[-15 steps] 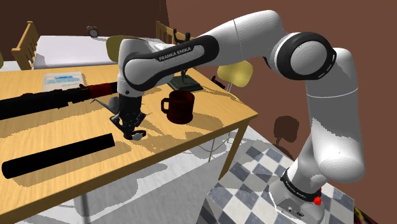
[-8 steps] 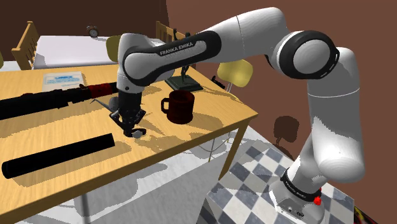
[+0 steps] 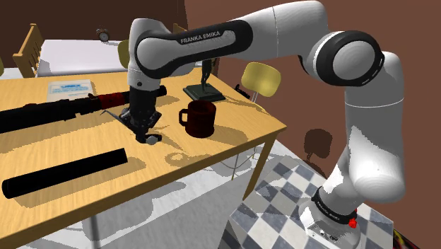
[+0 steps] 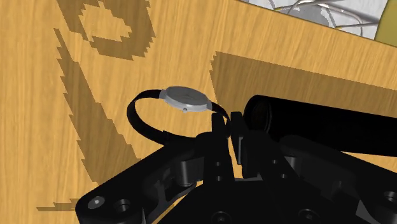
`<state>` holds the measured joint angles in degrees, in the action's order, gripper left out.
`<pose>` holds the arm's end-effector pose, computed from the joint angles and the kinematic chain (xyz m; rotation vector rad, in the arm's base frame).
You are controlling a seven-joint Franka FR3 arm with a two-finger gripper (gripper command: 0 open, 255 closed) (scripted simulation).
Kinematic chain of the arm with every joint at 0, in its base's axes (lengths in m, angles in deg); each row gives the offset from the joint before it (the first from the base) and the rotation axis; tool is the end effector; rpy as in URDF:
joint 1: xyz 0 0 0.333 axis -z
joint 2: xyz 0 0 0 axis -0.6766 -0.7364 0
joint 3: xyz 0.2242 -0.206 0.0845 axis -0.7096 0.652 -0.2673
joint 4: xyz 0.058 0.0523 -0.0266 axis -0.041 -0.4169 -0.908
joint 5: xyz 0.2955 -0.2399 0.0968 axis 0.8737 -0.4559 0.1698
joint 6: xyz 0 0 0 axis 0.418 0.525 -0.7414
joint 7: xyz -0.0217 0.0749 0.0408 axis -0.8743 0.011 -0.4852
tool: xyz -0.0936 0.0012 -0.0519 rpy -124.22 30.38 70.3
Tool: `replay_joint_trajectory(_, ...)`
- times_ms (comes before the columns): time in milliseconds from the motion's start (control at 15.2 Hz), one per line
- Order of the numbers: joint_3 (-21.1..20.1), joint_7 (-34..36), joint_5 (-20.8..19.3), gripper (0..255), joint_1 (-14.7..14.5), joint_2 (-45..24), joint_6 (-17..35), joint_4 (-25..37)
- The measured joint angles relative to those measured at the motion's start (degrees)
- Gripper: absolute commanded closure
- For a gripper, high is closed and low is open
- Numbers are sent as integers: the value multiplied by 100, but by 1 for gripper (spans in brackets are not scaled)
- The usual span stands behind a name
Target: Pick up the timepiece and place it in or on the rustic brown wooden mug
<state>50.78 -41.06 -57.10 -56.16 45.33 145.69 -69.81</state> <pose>0.5975 0.3550 0.3934 -2.8888 -0.0437 0.1801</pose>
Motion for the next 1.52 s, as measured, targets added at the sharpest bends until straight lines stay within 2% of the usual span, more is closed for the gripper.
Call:
replay_joint_trajectory(726,-32,154,8,255,-15,180,-729,575)
replay_joint_trajectory(1518,-49,333,-31,255,-69,162,-1632,1518)
